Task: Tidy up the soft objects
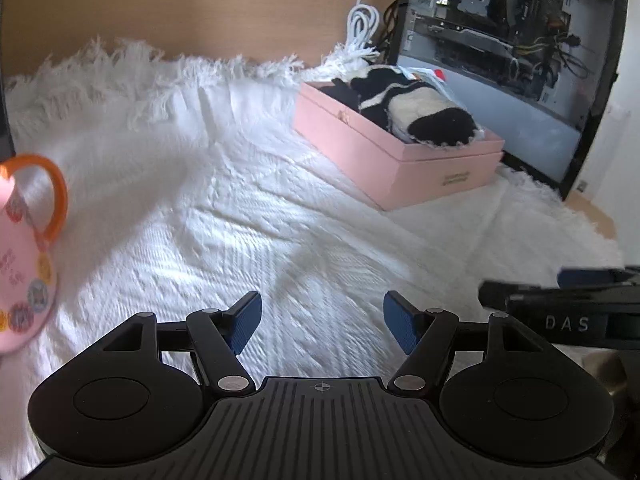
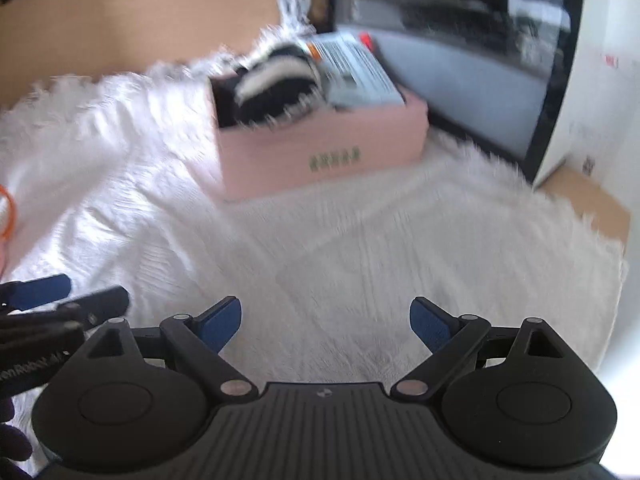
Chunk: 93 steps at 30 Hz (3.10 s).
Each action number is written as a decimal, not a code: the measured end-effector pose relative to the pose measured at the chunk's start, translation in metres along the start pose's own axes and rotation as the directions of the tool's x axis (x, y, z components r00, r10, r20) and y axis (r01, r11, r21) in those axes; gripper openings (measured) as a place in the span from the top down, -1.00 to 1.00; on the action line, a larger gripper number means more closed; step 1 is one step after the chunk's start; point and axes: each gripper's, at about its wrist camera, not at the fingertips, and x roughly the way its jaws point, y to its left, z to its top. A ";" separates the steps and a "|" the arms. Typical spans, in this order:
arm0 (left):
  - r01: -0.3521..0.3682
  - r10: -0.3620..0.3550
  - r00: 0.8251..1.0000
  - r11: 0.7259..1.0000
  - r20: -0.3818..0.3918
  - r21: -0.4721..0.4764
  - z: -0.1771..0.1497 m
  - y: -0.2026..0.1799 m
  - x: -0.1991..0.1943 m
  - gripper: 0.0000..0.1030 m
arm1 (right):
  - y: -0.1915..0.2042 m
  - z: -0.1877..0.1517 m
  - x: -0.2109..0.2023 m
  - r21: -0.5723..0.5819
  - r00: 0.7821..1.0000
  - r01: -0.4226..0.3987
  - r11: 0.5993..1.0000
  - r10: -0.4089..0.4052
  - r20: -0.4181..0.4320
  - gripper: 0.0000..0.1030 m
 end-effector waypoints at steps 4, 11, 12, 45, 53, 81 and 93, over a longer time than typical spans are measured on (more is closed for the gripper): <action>-0.031 0.031 1.000 0.999 0.002 0.008 0.003 -0.001 0.018 -0.43 | -0.003 0.001 0.015 0.056 1.000 0.028 0.998 -0.028 0.002 -0.81; -0.056 0.053 0.998 0.991 0.022 0.122 0.009 -0.008 0.036 -0.46 | -0.003 -0.005 0.023 0.074 0.996 0.075 0.994 -0.079 0.050 -1.00; -0.054 0.052 0.998 0.991 0.023 0.126 0.010 -0.008 0.038 -0.47 | -0.003 -0.005 0.023 0.074 0.995 0.077 0.994 -0.081 0.054 -1.00; -0.016 0.011 0.999 0.991 0.037 0.136 0.014 -0.008 0.047 -0.52 | 0.001 -0.012 0.020 0.097 0.989 0.099 0.990 -0.109 0.105 -1.00; -0.015 0.010 0.999 0.991 0.038 0.136 0.014 -0.008 0.048 -0.53 | 0.001 -0.012 0.020 0.097 0.989 0.098 0.990 -0.108 0.105 -1.00; -0.015 0.010 0.999 0.991 0.037 0.136 0.014 -0.007 0.049 -0.53 | 0.001 -0.012 0.019 0.098 0.988 0.099 0.990 -0.109 0.105 -1.00; -0.017 0.012 0.999 0.990 0.038 0.139 0.013 -0.007 0.049 -0.54 | 0.001 -0.012 0.019 0.098 0.988 0.099 0.990 -0.109 0.105 -1.00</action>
